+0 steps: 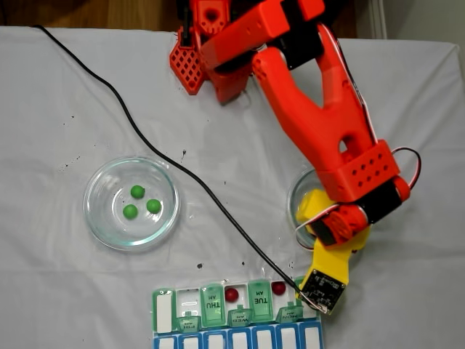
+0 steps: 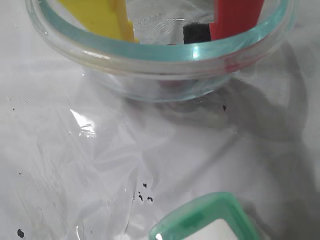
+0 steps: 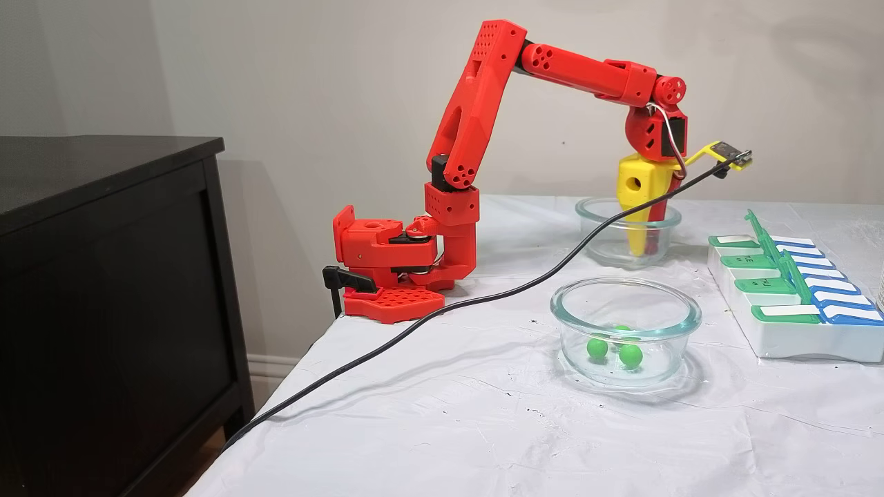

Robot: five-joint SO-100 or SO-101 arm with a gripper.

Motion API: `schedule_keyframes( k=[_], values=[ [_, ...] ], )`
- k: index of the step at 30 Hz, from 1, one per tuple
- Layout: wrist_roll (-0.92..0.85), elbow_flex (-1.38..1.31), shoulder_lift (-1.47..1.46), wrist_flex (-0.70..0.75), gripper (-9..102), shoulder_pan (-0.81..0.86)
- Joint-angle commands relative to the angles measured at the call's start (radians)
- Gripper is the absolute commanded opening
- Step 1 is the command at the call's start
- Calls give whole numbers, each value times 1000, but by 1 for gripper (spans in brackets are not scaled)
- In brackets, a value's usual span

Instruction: Sort medicines into box.

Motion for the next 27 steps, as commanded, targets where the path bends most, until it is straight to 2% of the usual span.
schedule_keyframes(
  k=[1, 6, 21, 25, 27],
  values=[
    [-18, -34, 173, -52, 16, 9],
    [-9, -6, 179, -63, 9, -9],
    [2, 8, 140, -49, 13, -32],
    [5, 11, 138, -58, 0, -32],
    [25, 2, 144, -37, 0, -32]
  ],
)
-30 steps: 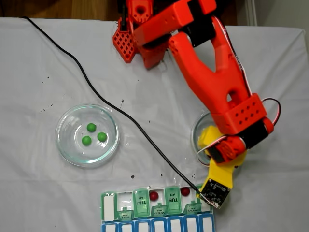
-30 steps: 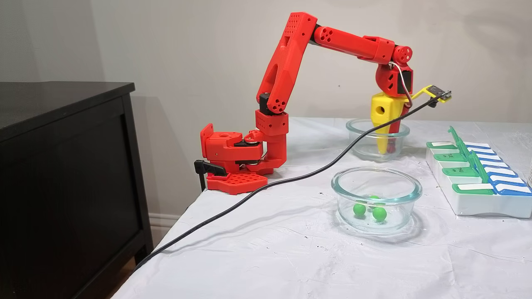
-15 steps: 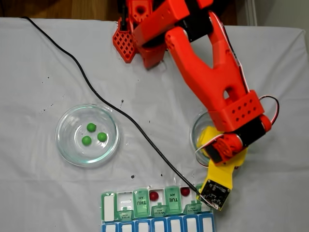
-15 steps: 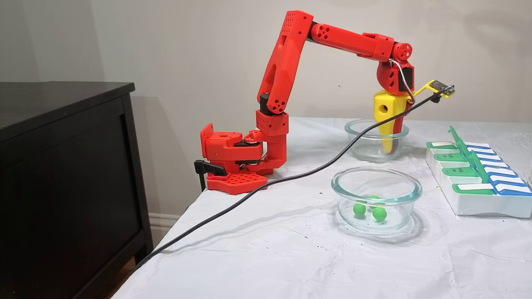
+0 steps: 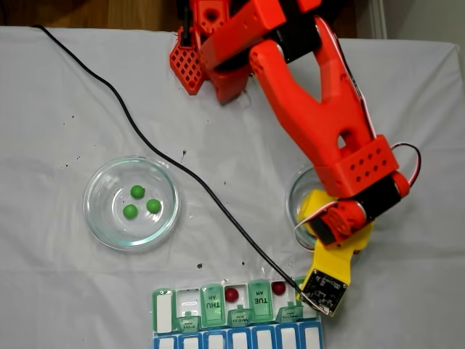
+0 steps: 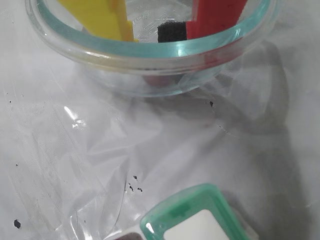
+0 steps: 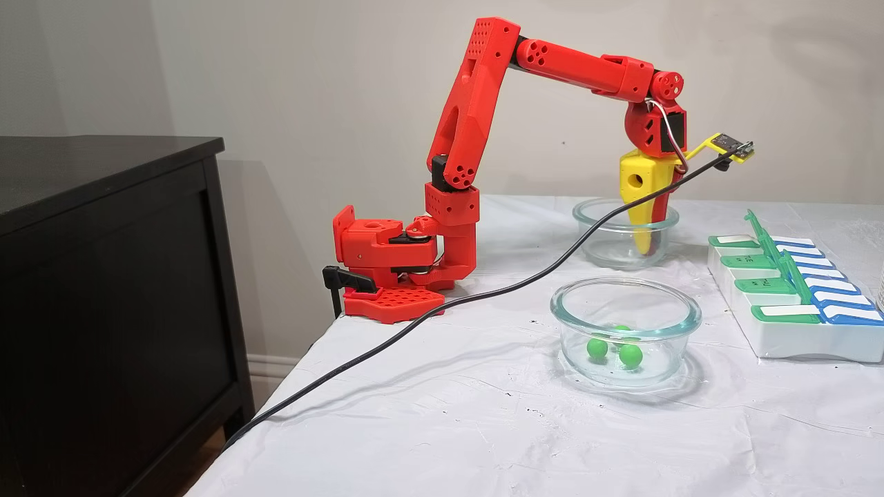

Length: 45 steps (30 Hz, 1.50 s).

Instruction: Sort medicines into box.

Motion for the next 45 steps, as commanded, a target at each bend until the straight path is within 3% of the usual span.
schedule_keyframes(
  k=[1, 18, 32, 36, 41, 45],
  values=[
    [28, -31, 120, 2, 0, -23],
    [370, -167, 302, 250, 0, -98],
    [322, -453, 282, 270, 0, 319],
    [273, -451, 245, 239, 0, 439],
    [202, -477, 172, 339, 0, 517],
    [152, -405, 206, 324, 0, 566]
  ],
)
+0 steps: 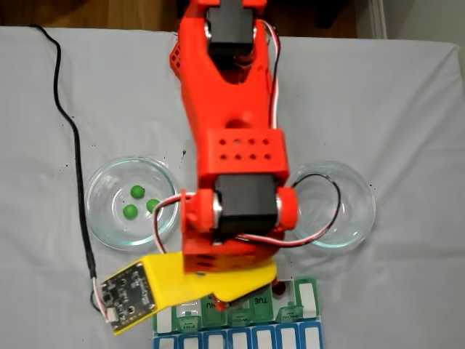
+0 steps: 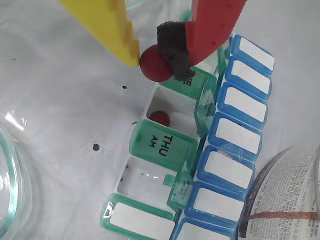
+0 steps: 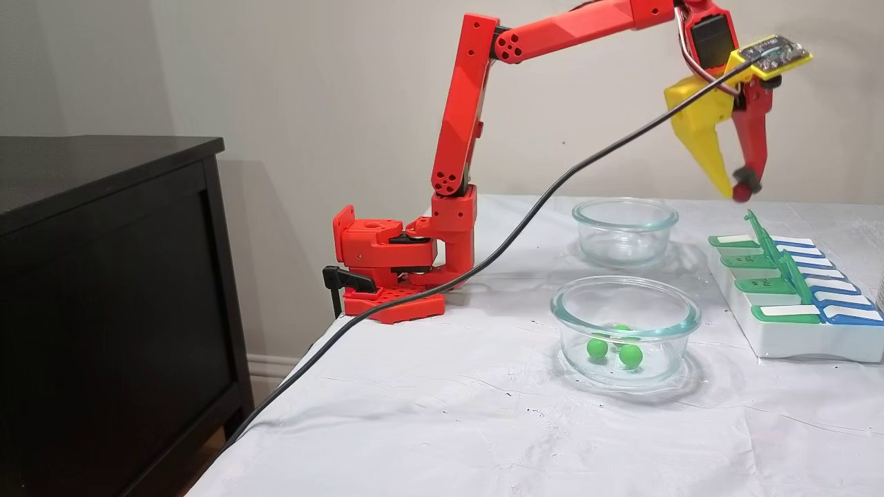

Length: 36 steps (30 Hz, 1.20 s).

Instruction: Sort medicines into box.

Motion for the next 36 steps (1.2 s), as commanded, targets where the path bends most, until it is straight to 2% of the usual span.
schedule_keyframes(
  k=[1, 6, 14, 25, 36],
  values=[
    [-54, -8, 63, 5, 0, 52],
    [-94, 34, 26, 0, 0, 92],
    [-124, -58, -71, -52, 0, 140],
    [-101, -411, -359, -34, 0, 178],
    [-78, -359, -330, -3, 0, 141]
  ],
)
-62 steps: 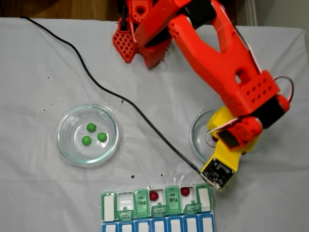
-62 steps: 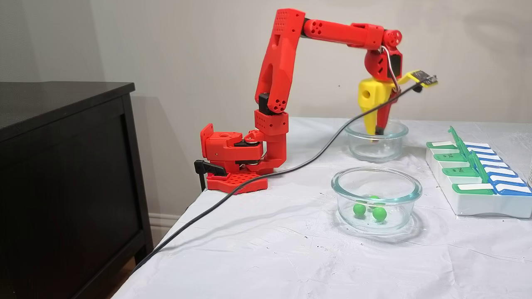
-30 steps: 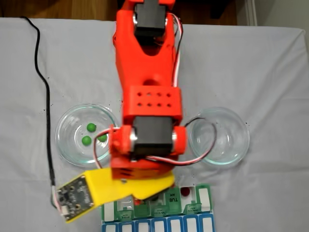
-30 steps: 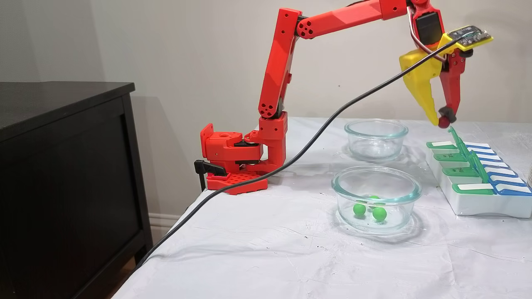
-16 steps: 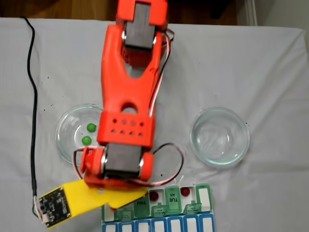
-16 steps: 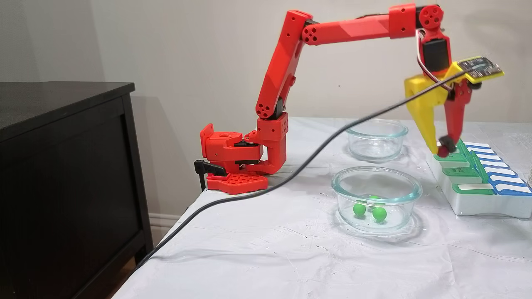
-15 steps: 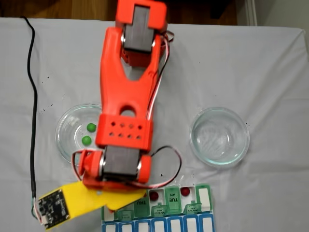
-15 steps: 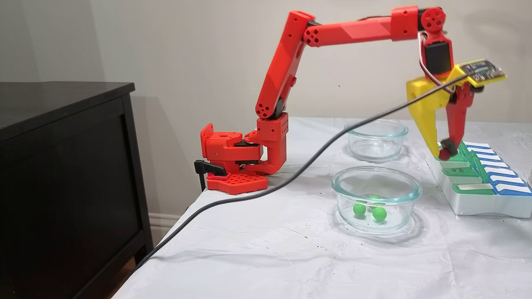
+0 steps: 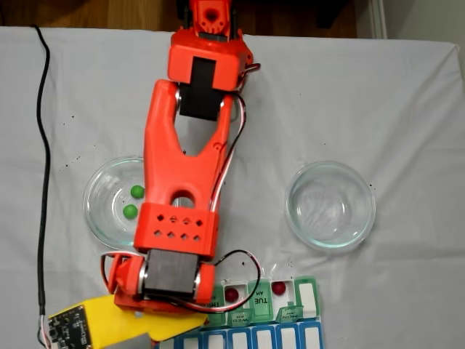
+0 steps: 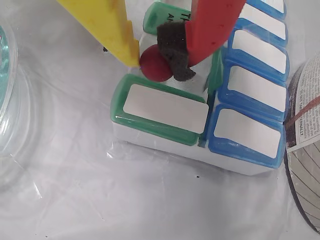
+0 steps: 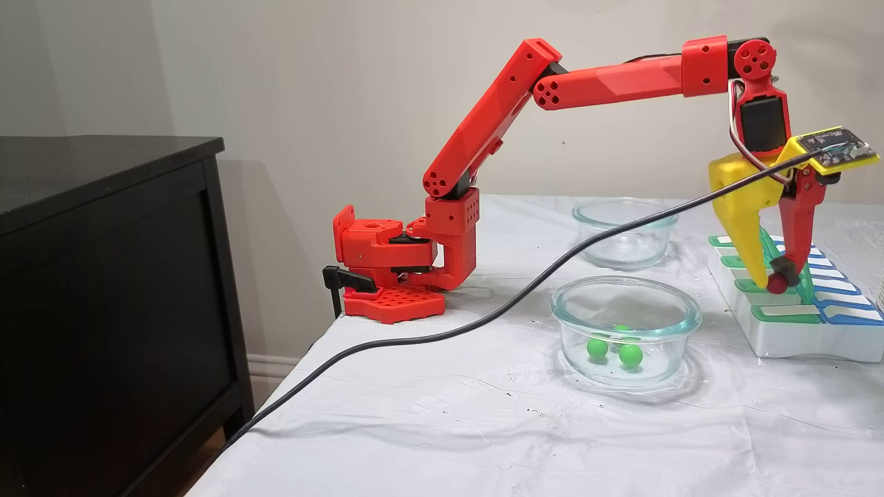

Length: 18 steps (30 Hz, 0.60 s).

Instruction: Sort medicines into box.

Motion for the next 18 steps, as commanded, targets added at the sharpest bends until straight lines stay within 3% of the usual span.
schedule_keyframes(
  k=[1, 12, 18],
  values=[
    [-2, -32, 94, 11, 0, -31],
    [-20, 103, 216, 31, 0, -46],
    [-8, -20, 137, 25, 0, -28]
  ],
)
